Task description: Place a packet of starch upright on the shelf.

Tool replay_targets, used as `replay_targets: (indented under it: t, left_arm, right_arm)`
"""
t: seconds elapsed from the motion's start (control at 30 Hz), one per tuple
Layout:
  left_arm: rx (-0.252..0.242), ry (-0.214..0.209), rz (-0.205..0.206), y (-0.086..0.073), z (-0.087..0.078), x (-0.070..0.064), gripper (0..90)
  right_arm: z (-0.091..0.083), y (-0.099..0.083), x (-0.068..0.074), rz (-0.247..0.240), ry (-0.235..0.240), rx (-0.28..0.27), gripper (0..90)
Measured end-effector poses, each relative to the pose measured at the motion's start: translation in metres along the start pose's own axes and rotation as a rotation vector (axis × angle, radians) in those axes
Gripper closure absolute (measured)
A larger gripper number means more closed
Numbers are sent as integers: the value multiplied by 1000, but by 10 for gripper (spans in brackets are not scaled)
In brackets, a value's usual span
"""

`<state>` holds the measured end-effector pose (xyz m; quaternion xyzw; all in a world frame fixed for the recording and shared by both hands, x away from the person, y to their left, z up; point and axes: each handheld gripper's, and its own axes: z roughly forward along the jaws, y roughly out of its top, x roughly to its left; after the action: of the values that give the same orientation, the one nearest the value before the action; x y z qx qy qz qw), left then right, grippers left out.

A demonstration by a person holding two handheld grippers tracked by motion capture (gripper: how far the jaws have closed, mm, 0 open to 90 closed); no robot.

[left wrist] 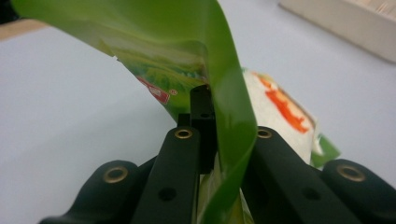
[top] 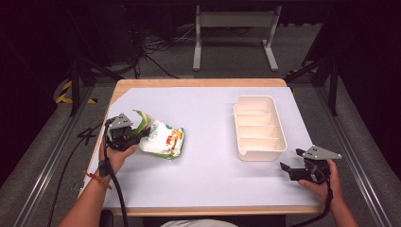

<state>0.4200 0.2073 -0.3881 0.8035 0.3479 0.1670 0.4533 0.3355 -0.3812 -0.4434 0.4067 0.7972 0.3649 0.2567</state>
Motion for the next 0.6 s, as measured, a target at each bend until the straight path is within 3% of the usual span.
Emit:
replay_targets:
  t: [0.3, 0.47, 0.6]
  left_arm:
    - [-28, -32, 173, 44, 16, -34, 885]
    - [-31, -31, 233, 61, 23, -48, 889]
    - [-55, -56, 246, 74, 25, -53, 889]
  right_arm:
    - [-1, 0, 0, 2, 9, -6, 149]
    - [-1, 0, -1, 4, 11, -7, 149]
    - [-1, 0, -1, 4, 10, -8, 149]
